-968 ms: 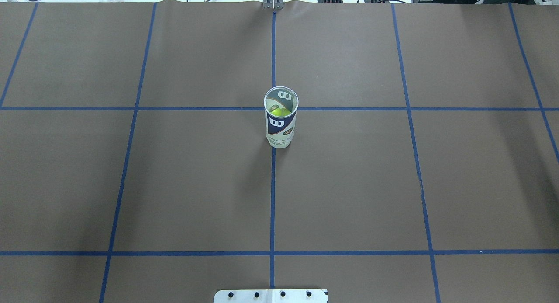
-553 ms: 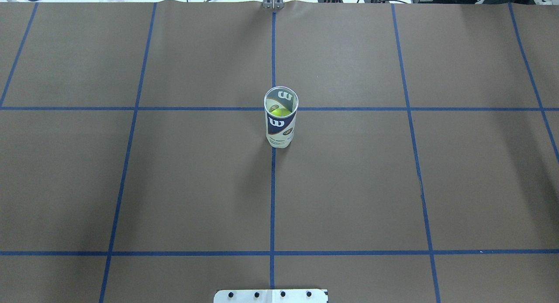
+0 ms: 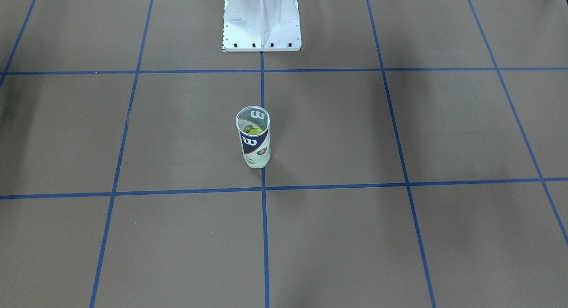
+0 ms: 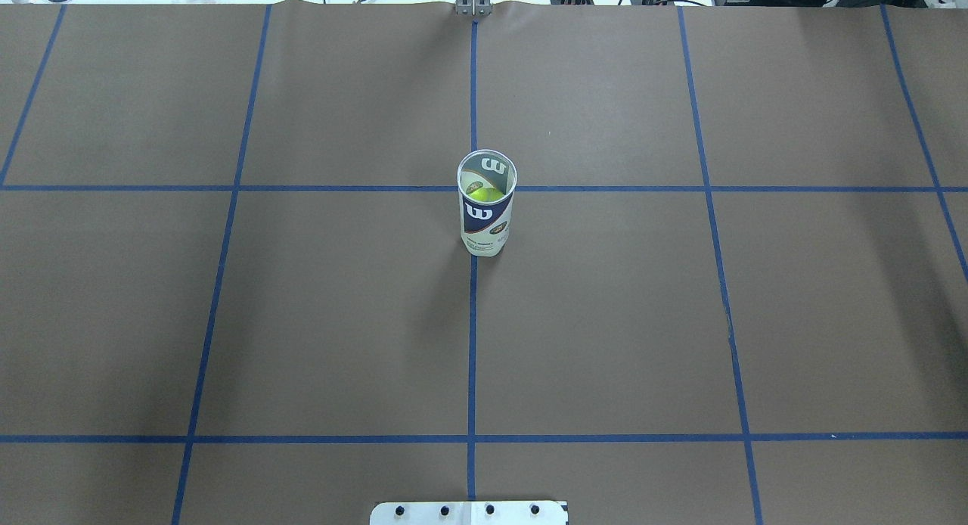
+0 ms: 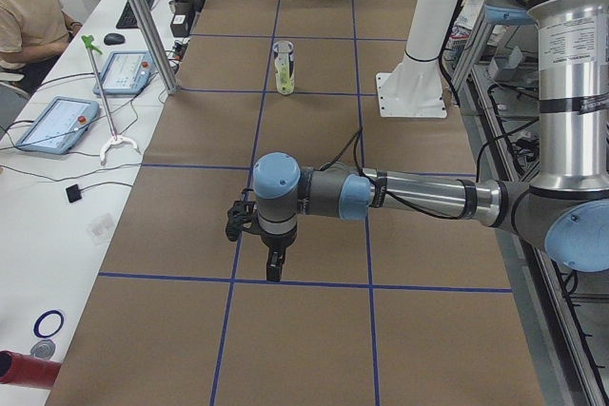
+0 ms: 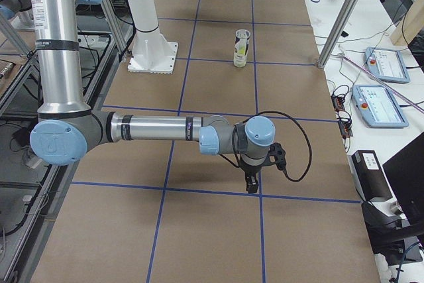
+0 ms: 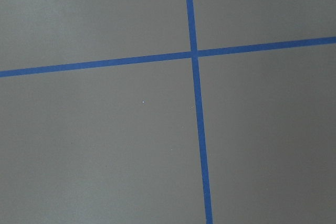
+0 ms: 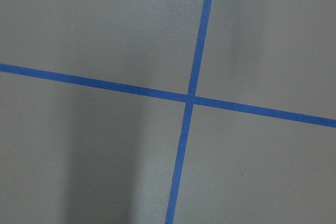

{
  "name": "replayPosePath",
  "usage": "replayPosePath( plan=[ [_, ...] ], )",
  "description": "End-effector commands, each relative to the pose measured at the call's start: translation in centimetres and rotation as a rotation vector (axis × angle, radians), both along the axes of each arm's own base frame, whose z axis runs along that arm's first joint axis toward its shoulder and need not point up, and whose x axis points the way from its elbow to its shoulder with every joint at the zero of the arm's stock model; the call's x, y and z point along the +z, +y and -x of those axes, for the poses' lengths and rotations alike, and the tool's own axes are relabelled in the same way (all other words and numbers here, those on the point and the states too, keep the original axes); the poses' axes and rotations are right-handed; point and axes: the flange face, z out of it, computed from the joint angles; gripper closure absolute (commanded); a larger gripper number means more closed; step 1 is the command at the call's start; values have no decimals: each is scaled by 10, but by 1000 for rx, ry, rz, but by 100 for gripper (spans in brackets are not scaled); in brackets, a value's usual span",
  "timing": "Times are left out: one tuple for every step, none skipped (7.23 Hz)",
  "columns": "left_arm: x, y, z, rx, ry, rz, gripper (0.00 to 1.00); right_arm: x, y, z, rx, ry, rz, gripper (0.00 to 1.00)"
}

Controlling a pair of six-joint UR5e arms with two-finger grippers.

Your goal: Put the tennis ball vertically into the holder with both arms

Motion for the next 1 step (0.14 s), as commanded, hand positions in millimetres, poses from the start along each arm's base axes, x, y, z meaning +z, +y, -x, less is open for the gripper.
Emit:
replayPosePath(
  plan=[
    [1, 1, 0, 0, 0, 1, 1, -1, -1, 0, 2, 2, -5, 0]
  ],
)
